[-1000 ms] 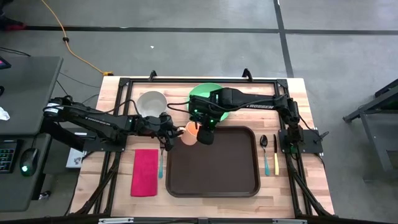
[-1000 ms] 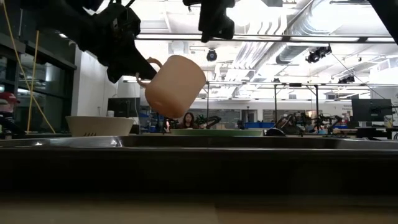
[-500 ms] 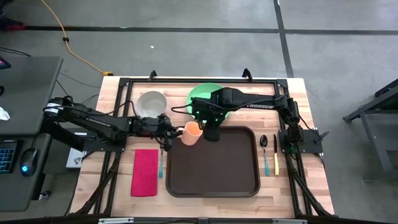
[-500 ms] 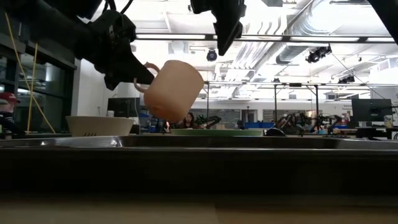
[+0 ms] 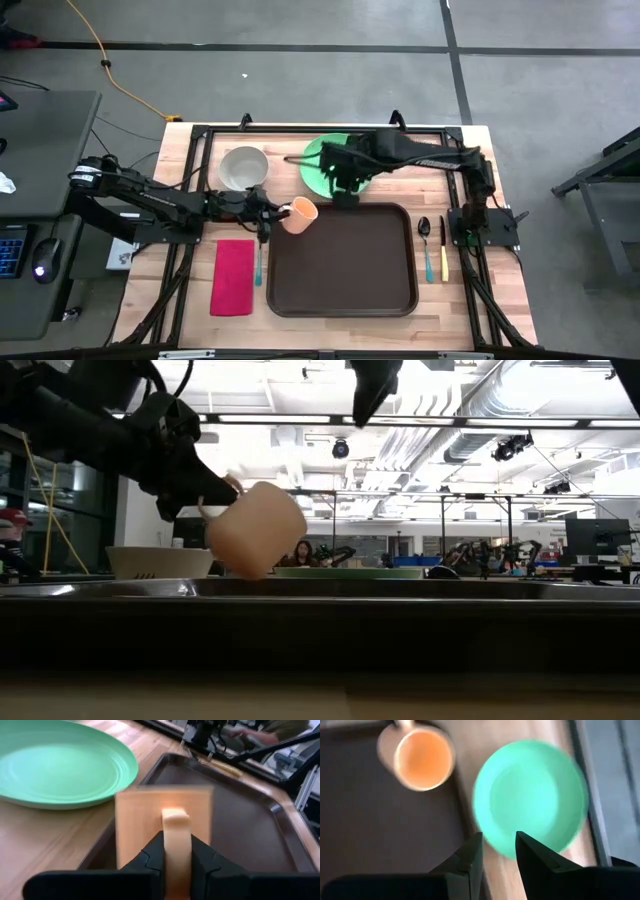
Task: Set up tray
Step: Put the white cup on the brown serving tray
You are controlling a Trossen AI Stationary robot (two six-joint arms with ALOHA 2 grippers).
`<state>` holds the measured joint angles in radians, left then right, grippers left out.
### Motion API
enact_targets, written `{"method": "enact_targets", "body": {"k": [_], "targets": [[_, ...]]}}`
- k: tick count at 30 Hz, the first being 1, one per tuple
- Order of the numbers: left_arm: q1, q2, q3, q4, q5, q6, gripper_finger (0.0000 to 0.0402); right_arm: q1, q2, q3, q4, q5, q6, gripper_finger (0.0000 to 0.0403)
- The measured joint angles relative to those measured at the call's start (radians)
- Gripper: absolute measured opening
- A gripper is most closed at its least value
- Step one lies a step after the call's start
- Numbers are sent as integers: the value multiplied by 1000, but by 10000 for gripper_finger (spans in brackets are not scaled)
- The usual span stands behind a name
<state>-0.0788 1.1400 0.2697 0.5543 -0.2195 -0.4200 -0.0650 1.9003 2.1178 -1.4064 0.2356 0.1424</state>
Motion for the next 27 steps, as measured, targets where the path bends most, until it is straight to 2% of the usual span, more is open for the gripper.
{"method": "enact_targets", "body": {"k": [5,11,14,20,24,27], "targets": [[0,0,-39,66,-7,15,63,-26,-101,0,42,34,50,94],[0,0,-55,105,-34,24,85,-41,-212,0,95,56,94,94],[0,0,-55,108,-38,44,69,-40,-247,0,99,75,114,94],[0,1,-56,151,-63,78,62,-39,-275,0,99,78,134,94],[0,1,-56,154,-87,79,78,-39,-272,-5,103,65,124,94],[0,1,-56,156,-88,82,70,-39,-270,-26,103,56,120,94]]}}
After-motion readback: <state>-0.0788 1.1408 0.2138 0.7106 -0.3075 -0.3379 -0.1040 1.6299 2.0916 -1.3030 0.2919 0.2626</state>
